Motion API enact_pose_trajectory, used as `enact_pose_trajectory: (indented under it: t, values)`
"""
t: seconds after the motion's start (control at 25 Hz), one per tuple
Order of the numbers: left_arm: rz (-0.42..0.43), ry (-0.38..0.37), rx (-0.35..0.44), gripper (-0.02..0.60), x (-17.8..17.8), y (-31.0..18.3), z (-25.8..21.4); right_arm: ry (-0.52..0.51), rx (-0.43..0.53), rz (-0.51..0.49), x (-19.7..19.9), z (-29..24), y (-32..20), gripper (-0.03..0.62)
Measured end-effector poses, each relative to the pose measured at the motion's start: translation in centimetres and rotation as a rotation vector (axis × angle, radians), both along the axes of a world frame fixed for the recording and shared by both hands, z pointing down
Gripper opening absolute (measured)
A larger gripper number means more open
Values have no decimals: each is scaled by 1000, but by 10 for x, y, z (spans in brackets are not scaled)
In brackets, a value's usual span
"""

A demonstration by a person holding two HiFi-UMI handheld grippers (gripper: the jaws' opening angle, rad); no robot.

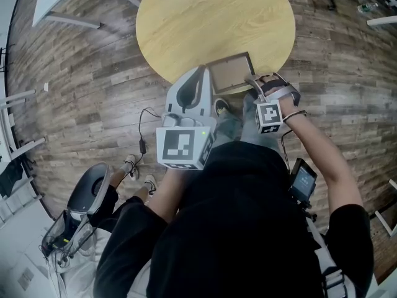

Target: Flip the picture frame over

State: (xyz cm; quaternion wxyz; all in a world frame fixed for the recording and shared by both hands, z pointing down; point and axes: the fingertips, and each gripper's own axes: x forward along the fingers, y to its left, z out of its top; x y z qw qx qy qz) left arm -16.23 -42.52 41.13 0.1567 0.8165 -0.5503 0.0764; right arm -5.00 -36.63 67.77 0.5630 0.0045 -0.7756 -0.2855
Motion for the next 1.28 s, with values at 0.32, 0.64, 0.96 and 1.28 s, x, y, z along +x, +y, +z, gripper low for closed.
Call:
enact_pose_trajectory:
  t: [0.32, 0.64, 0.96, 1.28]
  values:
    - [7, -8, 16, 23, 5, 3, -4, -1, 48, 7, 1, -13, 8, 103]
    - [10, -12, 23, 23, 5, 3, -8, -38, -85, 63, -2, -33, 13, 85]
    - [3, -16, 37, 23, -1, 0, -12, -193, -317, 204, -26, -76, 5, 77]
    - [-14, -16, 43, 23, -11, -5, -15, -375, -675, 441, -47, -108, -9, 77]
